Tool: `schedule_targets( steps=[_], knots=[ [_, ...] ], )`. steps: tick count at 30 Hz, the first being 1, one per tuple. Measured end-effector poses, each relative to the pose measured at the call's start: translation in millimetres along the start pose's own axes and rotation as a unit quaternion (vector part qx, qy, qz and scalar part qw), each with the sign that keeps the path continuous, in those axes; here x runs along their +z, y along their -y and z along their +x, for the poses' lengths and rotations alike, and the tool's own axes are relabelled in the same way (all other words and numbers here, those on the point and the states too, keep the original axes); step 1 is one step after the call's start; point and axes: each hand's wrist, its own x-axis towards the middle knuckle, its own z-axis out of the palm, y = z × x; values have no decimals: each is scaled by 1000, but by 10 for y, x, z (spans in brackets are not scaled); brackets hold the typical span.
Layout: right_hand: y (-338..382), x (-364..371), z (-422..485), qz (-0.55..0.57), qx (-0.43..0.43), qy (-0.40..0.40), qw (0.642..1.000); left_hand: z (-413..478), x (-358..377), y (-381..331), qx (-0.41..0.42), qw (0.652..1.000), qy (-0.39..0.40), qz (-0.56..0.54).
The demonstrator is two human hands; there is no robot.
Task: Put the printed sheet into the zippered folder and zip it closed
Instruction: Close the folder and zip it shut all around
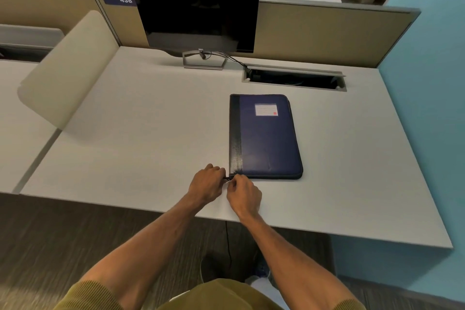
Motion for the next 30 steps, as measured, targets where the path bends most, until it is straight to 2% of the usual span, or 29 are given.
schedule_targets(
  steps=[10, 15, 22, 25, 28, 30],
  knots=[
    [-167, -33, 120, -33, 48, -42, 997, -13, -44, -41, -7, 998, 10, 61],
    [-388, -132, 166, -5, 111, -81, 991, 12, -87, -5, -19, 998, 15, 61],
    [-748, -295, 178, -9, 98, -98, 990, 65, -60, -38, -4, 998, 28, 55],
    [-739, -293, 178, 8, 93, -94, 991, 95, -55, -122, -7, 999, 31, 33],
    [-702, -265, 140, 25, 101, -104, 989, 177, -29, -213, -20, 999, 19, -38],
    [-653, -227, 113, 32, 108, -110, 987, 241, -15, -308, -11, 998, 42, -37]
  ],
)
